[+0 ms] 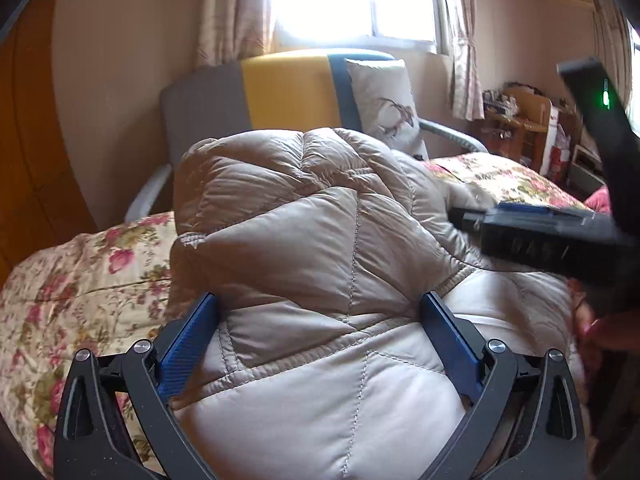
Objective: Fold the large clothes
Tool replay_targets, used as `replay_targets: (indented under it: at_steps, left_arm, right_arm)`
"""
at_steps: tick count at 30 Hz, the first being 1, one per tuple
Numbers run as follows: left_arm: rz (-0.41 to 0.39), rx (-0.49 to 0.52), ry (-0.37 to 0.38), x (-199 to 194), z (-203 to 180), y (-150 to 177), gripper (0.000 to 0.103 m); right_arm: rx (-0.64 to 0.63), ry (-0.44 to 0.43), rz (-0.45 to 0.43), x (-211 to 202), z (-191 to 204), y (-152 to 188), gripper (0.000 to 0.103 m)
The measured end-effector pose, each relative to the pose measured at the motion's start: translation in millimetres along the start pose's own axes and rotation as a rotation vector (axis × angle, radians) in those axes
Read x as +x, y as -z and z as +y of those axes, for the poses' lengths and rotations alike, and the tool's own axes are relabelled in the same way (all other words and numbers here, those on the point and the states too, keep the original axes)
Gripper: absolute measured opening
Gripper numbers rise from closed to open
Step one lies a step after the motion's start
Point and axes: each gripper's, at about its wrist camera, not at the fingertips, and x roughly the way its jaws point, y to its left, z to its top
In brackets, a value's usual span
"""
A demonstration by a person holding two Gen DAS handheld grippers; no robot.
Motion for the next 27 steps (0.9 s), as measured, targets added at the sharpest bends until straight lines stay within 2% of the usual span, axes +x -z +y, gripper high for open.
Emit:
replay_targets:
  at_steps: [4,9,14,17,21,24,27]
  left_arm:
    - [0.022,0.036,0.010,19,-8,-2,0.100]
    - [0.036,0.009,0.043,41,-4,-1,0.100]
    - [0.042,0.020,0.031,28,-4,0,0.100]
    - [0.061,0.021,0.031,11,-1,-11,0.100]
    - [-0.010,-0.059,-0.010,-9,17,-41,0.100]
    - [0.017,-0.085,-0.060,5,24,-68,0.100]
    - [0.066,-0.054,-0.119,32,21,-82,0.100]
  right_arm:
    - [0.069,0.013,0.009,17,-15,12,0.063]
    - [0.107,-0.009,0.075,36,-27,7,0.064]
    - [0.080,0.004,0.062,36,-25,11,0.065]
    - [0.093,0.003,0.058,37,-29,12,0.067]
    - [0.111,-0.008,0.056,36,-33,10,0.068]
    - [0.108,0.004,0.049,34,-31,10,0.069]
    - [0.109,0.007,0.045,33,-31,10,0.070]
